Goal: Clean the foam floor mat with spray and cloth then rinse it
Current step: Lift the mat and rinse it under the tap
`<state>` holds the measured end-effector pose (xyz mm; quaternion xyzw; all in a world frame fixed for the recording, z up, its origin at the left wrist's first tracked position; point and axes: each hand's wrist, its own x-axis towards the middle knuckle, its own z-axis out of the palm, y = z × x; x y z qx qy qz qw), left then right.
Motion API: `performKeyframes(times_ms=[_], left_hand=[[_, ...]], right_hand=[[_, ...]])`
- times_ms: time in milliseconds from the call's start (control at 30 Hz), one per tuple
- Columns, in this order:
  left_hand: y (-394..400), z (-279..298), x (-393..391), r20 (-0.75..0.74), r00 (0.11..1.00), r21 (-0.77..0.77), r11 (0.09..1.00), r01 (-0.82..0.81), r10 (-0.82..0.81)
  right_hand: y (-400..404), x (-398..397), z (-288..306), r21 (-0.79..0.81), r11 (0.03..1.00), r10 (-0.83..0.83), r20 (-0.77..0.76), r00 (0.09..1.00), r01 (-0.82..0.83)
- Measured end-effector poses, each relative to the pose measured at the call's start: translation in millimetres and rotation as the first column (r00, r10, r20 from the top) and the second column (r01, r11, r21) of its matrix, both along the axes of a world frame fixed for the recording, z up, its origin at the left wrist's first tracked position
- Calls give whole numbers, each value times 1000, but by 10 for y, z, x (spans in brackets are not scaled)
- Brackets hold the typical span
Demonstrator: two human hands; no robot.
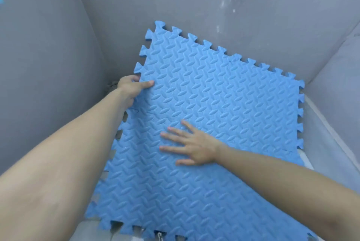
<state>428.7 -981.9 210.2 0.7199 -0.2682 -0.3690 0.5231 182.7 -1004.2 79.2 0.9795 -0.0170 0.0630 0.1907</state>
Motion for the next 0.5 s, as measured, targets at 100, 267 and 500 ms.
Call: performKeyframes(times_ms=[100,267,500], left_hand=[[35,54,18,13,1000,-41,999,-17,17],[29,141,80,65,994,-113,991,-78,86],[64,56,129,70,988,-198,973,-121,138]], right_hand=[[-729,-21,559,208,785,-619,298,727,583],[-410,13,351,150,894,-448,311,838,422],[882,-390,-634,-18,953,284,-284,916,-301]])
